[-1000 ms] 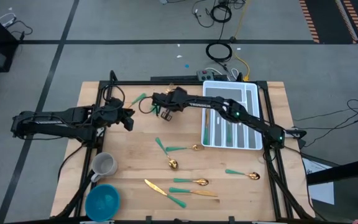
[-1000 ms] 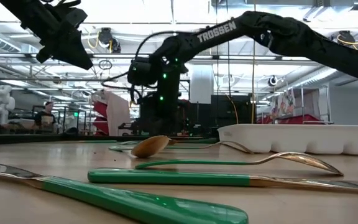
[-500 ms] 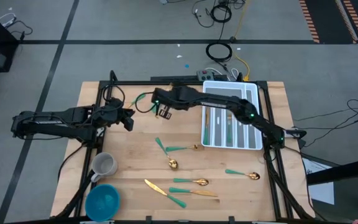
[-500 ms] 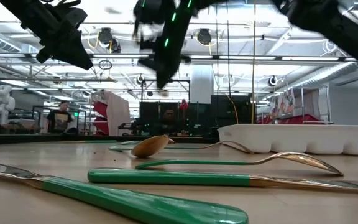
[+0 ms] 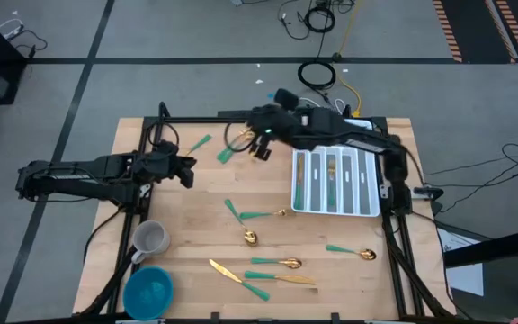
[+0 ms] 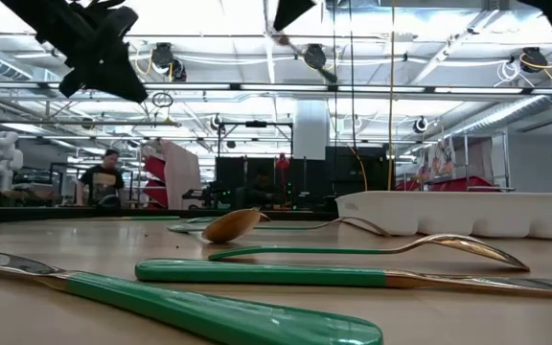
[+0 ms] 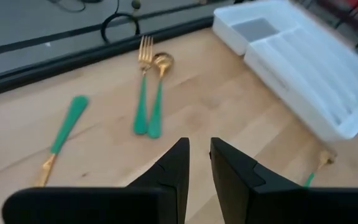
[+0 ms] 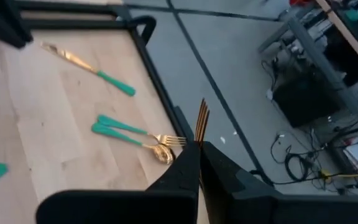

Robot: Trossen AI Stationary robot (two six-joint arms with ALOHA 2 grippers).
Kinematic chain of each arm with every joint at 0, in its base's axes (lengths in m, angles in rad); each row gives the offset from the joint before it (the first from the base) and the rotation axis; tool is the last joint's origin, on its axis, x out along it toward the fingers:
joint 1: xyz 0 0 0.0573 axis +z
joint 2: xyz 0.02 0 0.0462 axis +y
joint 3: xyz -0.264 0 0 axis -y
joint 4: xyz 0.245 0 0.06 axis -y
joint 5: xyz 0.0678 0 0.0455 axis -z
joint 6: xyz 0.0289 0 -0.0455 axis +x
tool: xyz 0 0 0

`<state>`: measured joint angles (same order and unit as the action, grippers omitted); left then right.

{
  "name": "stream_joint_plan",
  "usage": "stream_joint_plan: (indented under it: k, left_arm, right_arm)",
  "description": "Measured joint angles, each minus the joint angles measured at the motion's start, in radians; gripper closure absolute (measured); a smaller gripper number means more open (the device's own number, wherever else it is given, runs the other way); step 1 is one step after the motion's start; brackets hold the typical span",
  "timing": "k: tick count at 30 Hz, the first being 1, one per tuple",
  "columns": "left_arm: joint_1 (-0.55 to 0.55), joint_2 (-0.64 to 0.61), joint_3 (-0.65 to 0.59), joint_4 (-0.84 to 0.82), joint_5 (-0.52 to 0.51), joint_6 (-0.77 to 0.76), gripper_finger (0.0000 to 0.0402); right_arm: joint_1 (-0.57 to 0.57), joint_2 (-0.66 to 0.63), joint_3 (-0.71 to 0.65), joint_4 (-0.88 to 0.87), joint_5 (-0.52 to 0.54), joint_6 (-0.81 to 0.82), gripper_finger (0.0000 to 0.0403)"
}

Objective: Sort silverware
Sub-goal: Put the top right green fork into the white cutlery tray

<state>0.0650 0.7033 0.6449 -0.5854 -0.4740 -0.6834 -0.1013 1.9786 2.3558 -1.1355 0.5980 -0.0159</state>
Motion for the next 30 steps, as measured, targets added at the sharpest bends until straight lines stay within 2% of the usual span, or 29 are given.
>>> stream_joint_plan:
  k: [2,4,12,16,18,22,26,30]
  left_arm:
    - [0.0,0.0,0.0,0.064,0.014,0.0,0.0329]
    - [0.0,0.0,0.0,0.162,0.042,0.011,0.0329]
    - [0.0,0.0,0.0,0.61,0.235,0.145,0.0329]
    - [0.0,0.0,0.0,0.662,0.284,0.155,0.0329]
    - [0.0,0.0,0.0,0.65,0.287,0.17,0.0329]
    - [0.0,0.005,0.0,0.658,0.287,0.169,0.0329]
    - [0.0,0.005,0.0,0.655,0.287,0.168,0.0329]
    - [0.0,0.009,0.0,0.651,0.287,0.168,0.0329]
  right_arm:
    - [0.014,-0.033,0.0,-0.008,0.002,-0.018,0.0403]
    - [0.036,-0.064,0.0,-0.009,-0.041,-0.067,0.0403]
    - [0.117,-0.182,0.0,-0.03,-0.365,-0.161,0.0403]
    - [0.153,-0.239,0.0,-0.116,-0.584,-0.221,0.0403]
    - [0.165,-0.262,0.0,-0.135,-0.634,-0.19,0.0403]
    - [0.175,-0.299,0.0,-0.186,-0.628,-0.002,0.0403]
    - [0.263,-0.33,-0.058,-0.289,-0.465,0.107,0.0403]
    - [0.38,-0.374,-0.229,-0.269,-0.367,0.268,0.0403]
